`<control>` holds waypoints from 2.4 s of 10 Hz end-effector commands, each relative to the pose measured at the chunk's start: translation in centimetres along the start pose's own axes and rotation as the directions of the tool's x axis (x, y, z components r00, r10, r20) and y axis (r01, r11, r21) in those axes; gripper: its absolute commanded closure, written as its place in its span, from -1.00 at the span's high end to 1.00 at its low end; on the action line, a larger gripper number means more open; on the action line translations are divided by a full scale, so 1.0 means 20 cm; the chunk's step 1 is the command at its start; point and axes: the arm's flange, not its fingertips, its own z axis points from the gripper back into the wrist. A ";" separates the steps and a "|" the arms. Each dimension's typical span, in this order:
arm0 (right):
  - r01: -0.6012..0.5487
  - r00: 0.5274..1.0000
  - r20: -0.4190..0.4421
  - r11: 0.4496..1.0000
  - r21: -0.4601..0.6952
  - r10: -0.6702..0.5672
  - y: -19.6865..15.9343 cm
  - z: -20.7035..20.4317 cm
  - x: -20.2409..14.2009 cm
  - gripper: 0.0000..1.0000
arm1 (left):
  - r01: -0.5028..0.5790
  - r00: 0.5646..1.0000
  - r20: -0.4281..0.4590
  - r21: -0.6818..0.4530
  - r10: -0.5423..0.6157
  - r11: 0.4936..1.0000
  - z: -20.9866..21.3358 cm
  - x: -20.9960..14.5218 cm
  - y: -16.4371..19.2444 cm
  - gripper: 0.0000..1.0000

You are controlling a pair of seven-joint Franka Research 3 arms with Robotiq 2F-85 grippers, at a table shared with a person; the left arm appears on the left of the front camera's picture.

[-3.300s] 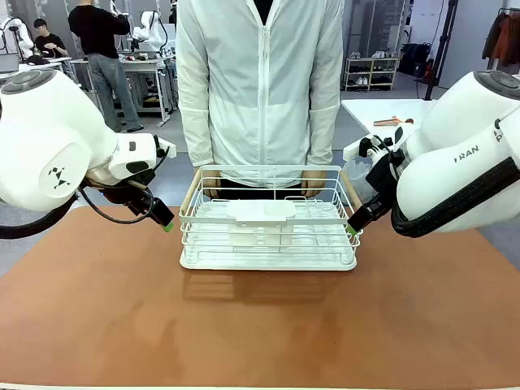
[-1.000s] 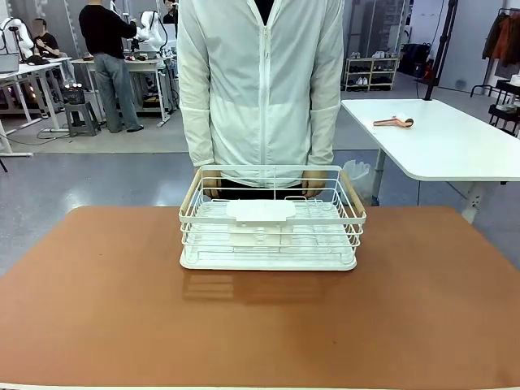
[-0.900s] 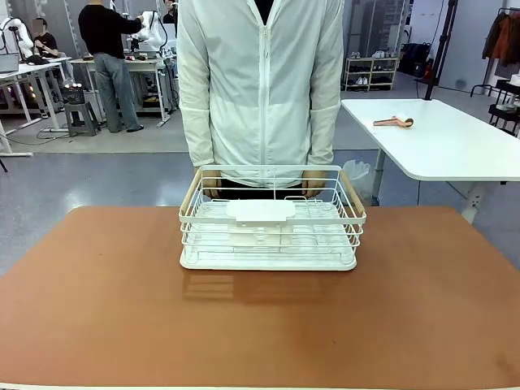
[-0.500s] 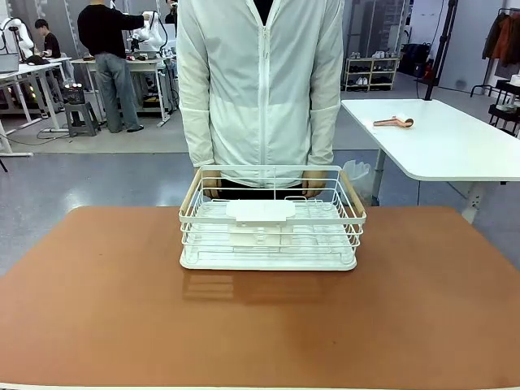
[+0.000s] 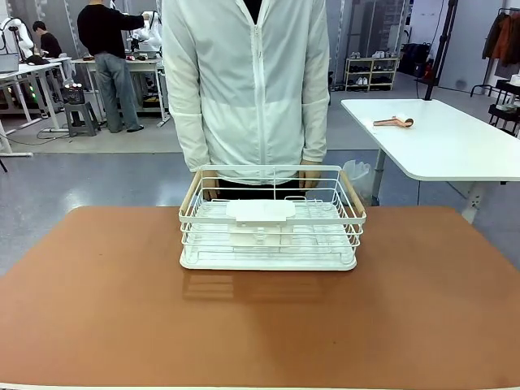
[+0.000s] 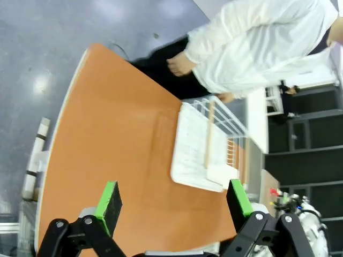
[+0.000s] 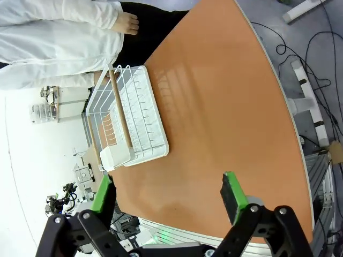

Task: Clean the table.
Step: Pick up the Lint Roller when the human hands it over.

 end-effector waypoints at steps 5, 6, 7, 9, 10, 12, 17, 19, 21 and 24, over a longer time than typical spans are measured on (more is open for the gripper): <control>0.241 0.960 -0.214 0.921 0.308 -0.180 -0.23 0.16 0.14 1.00 | -0.375 0.916 -0.279 -0.336 0.289 0.864 0.26 0.22 0.38 1.00; 0.303 0.929 -0.320 0.879 0.369 -0.186 -0.28 0.19 0.15 1.00 | -0.388 0.914 -0.264 -0.336 0.310 0.858 0.27 0.22 0.42 1.00; 0.299 0.912 -0.385 0.874 0.382 -0.143 -0.33 0.21 0.15 1.00 | -0.411 0.904 -0.272 -0.340 0.329 0.846 0.27 0.22 0.45 1.00; 0.248 0.924 -0.373 0.881 0.402 -0.089 -0.39 0.22 0.15 1.00 | -0.414 0.902 -0.281 -0.340 0.329 0.844 0.25 0.22 0.45 1.00; 0.220 0.920 -0.390 0.874 0.433 -0.038 -0.41 0.23 0.16 1.00 | -0.409 0.902 -0.287 -0.336 0.322 0.848 0.24 0.22 0.44 1.00; 0.236 0.905 -0.424 0.863 0.447 -0.028 -0.44 0.24 0.19 1.00 | -0.414 0.901 -0.282 -0.343 0.329 0.843 0.24 0.22 0.44 1.00; 0.252 0.909 -0.413 0.867 0.430 -0.060 -0.41 0.22 0.17 1.00 | -0.398 0.906 -0.283 -0.321 0.314 0.859 0.20 0.21 0.46 1.00; 0.252 0.909 -0.413 0.867 0.430 -0.060 -0.41 0.22 0.17 1.00 | -0.398 0.906 -0.283 -0.321 0.314 0.859 0.20 0.21 0.46 1.00; 0.252 0.909 -0.413 0.867 0.430 -0.060 -0.41 0.22 0.17 1.00 | -0.398 0.906 -0.283 -0.321 0.314 0.859 0.20 0.21 0.46 1.00; 0.252 0.909 -0.413 0.867 0.430 -0.060 -0.41 0.22 0.17 1.00 | -0.398 0.906 -0.283 -0.321 0.314 0.859 0.20 0.21 0.46 1.00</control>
